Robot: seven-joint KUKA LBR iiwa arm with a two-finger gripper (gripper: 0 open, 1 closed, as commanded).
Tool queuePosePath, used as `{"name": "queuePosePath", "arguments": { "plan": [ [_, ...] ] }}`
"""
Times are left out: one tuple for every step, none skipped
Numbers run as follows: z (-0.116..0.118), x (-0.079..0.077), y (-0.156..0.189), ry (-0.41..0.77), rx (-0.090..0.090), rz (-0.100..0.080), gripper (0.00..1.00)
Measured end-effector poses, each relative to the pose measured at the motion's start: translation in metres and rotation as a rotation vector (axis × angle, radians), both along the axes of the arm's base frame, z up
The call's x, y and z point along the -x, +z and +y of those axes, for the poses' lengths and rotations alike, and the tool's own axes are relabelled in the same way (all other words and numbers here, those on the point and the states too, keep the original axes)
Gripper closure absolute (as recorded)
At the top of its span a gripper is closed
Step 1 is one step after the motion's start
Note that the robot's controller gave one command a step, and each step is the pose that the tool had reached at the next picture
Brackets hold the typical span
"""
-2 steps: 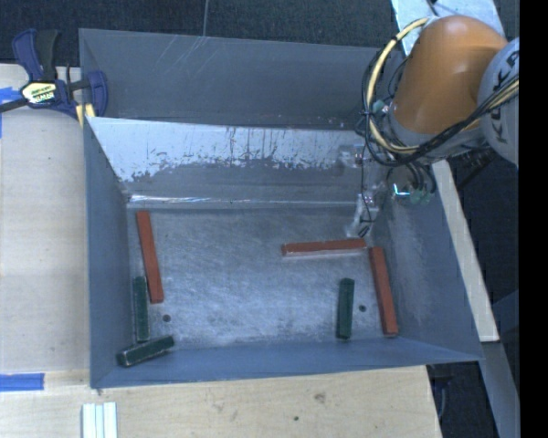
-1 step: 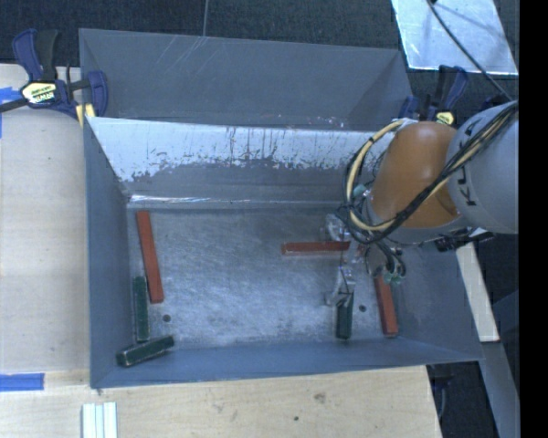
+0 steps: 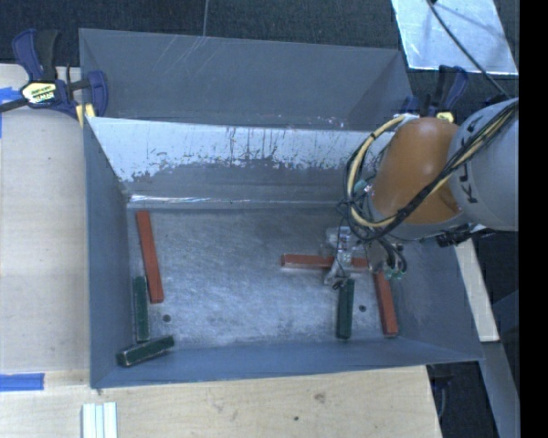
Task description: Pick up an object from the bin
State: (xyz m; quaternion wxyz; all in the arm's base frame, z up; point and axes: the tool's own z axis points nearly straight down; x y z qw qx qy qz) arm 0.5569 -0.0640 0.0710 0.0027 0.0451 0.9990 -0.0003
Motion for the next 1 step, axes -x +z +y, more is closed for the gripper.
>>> {"name": "queuePosePath", "arguments": {
  "plan": [
    [0.0054, -0.0113, 0.1581, -0.003, 0.000, -0.008, 1.00]
  ]
}}
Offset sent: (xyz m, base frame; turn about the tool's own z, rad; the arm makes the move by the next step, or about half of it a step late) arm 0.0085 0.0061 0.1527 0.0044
